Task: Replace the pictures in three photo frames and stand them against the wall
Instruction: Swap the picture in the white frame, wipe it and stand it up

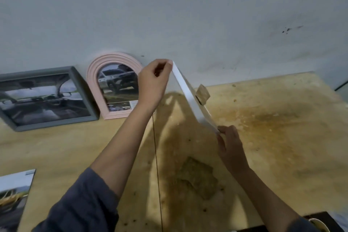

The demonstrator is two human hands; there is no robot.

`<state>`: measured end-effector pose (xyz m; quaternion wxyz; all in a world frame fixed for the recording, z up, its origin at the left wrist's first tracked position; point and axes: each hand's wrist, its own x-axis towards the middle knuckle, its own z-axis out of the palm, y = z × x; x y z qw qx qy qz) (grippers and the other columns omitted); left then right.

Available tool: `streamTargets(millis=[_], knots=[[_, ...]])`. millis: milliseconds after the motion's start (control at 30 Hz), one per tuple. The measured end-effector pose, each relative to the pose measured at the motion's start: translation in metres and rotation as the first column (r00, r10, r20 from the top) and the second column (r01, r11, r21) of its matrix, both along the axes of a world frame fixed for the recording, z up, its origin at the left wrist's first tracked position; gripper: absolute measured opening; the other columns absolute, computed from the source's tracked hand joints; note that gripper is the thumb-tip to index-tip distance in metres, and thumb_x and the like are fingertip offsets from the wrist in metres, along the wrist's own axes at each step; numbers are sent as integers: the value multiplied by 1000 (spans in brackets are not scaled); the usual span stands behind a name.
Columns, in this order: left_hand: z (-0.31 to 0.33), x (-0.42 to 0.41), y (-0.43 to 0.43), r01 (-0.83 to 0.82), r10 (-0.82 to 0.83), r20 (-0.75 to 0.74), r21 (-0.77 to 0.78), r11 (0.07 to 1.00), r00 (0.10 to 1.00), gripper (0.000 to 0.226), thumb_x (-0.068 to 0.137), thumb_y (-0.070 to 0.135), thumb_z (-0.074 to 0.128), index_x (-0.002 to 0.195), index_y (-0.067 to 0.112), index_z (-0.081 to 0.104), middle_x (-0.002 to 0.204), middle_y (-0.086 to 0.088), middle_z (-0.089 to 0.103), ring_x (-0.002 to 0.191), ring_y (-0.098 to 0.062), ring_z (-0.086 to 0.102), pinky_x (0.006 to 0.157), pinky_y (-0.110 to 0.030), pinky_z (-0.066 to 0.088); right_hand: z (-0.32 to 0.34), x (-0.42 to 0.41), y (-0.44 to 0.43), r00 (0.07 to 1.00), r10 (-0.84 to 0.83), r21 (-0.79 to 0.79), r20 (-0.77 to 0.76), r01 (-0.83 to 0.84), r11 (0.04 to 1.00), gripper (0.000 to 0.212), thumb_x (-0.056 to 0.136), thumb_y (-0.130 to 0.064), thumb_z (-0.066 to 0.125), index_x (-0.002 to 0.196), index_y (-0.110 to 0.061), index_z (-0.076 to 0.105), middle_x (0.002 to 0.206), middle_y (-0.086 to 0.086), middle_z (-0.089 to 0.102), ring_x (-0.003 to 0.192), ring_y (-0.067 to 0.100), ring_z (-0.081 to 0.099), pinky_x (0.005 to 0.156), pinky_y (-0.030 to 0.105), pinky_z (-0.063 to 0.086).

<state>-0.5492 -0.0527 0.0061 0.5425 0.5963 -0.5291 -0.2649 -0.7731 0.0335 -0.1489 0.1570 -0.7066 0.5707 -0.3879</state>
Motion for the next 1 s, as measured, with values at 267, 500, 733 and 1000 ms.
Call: streamTargets(millis=[267, 500, 733, 1000], knots=[[-52, 156, 116, -181, 195, -83, 150, 972, 977, 17, 91, 20, 57, 101, 14, 70, 87, 2, 69, 77, 5, 60, 73, -12, 48, 4, 92, 53, 936, 234, -183, -263, -286, 940, 6, 86, -9, 44, 91, -9, 48, 96, 6, 43, 86, 23, 44, 74, 29, 42], [-136, 246, 191, -251, 279, -17, 383, 889, 960, 23, 94, 21, 51, 107, 15, 68, 102, 3, 68, 95, -6, 62, 80, -13, 46, -43, 167, 105, 777, 379, -69, -503, -474, 878, 20, 77, 0, 52, 90, -14, 46, 90, 3, 48, 77, 21, 40, 72, 27, 33], [-187, 278, 203, -243, 187, 167, 447, 861, 968, 27, 96, 19, 45, 114, 7, 62, 116, -6, 60, 104, -16, 54, 87, -23, 38, -46, 202, 147, 760, 404, 162, -509, -377, 912, 18, 73, -14, 49, 90, -21, 52, 84, 4, 62, 82, 20, 42, 67, 28, 26], [-186, 274, 249, -111, -22, 244, 518, 848, 969, 71, 87, 63, 32, 147, 27, 21, 158, 4, 13, 144, -10, 12, 117, -34, 15, -6, 240, 115, 715, 575, 209, -398, -540, 816, 20, 83, -32, 53, 85, -23, 71, 91, -5, 66, 101, 15, 53, 95, 37, 36]])
